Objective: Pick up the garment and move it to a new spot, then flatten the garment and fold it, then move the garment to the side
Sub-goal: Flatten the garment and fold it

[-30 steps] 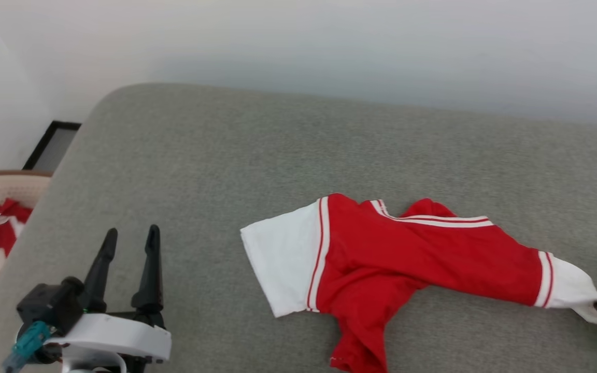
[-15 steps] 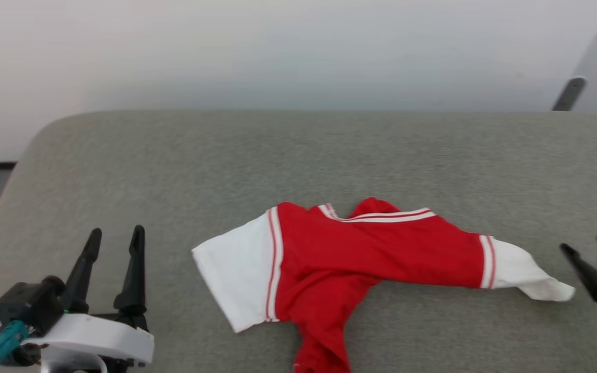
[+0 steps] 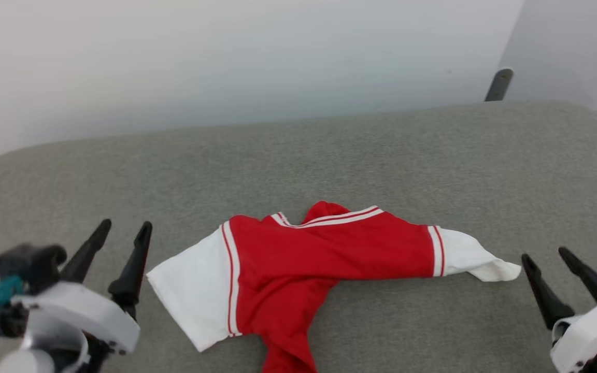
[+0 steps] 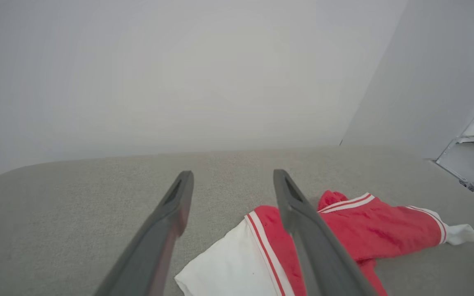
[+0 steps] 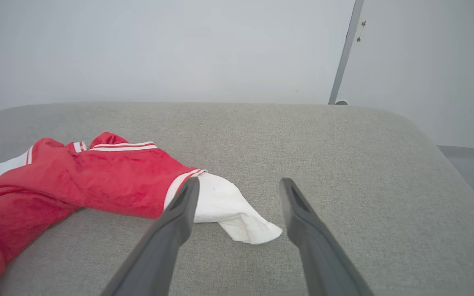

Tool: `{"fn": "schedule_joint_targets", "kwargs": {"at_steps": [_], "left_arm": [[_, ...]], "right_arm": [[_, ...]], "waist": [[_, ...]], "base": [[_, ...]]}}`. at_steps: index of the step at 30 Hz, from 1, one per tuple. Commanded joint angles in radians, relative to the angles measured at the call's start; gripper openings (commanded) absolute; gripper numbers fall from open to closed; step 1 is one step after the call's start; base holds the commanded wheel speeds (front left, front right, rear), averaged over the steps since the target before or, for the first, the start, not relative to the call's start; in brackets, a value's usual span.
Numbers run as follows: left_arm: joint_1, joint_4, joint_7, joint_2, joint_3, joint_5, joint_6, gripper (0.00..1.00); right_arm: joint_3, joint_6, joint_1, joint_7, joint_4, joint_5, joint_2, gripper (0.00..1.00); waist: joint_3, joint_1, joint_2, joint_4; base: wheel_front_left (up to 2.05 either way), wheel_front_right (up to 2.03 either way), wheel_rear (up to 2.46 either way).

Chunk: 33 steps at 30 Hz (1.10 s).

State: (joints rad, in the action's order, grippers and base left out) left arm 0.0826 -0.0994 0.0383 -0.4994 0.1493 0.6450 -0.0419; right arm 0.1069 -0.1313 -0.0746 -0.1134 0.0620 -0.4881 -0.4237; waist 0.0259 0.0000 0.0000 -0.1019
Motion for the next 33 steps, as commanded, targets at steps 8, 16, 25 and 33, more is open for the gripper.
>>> {"fn": "schedule_joint_targets", "kwargs": {"at_steps": [8,16,25,33], "left_arm": [[0.162,0.152,0.326,-0.101,0.033,0.136,0.062,1.00],[0.327,0.348,0.607,-0.145,0.122,0.163,0.080,1.00],[0.441,0.548,0.688,-0.139,0.198,0.125,0.115,1.00],[0.488,0.665,0.695,-0.124,0.223,0.134,0.141,1.00]], "right_arm": [[-0.050,0.001,0.070,0.001,-0.067,0.034,0.076,1.00],[-0.057,0.001,0.061,-0.007,-0.087,0.027,0.100,1.00],[-0.055,0.001,0.041,-0.008,-0.107,0.025,0.098,1.00],[-0.065,0.001,0.034,-0.015,-0.117,0.034,0.099,1.00]], "waist": [[0.021,0.0000,0.0000,-0.041],[0.059,0.0000,0.0000,-0.058],[0.108,0.0000,0.0000,-0.080],[0.141,0.0000,0.0000,-0.088]], "base": [[0.00,0.00,0.00],[0.00,0.00,0.00],[0.00,0.00,0.00],[0.00,0.00,0.00]]}}
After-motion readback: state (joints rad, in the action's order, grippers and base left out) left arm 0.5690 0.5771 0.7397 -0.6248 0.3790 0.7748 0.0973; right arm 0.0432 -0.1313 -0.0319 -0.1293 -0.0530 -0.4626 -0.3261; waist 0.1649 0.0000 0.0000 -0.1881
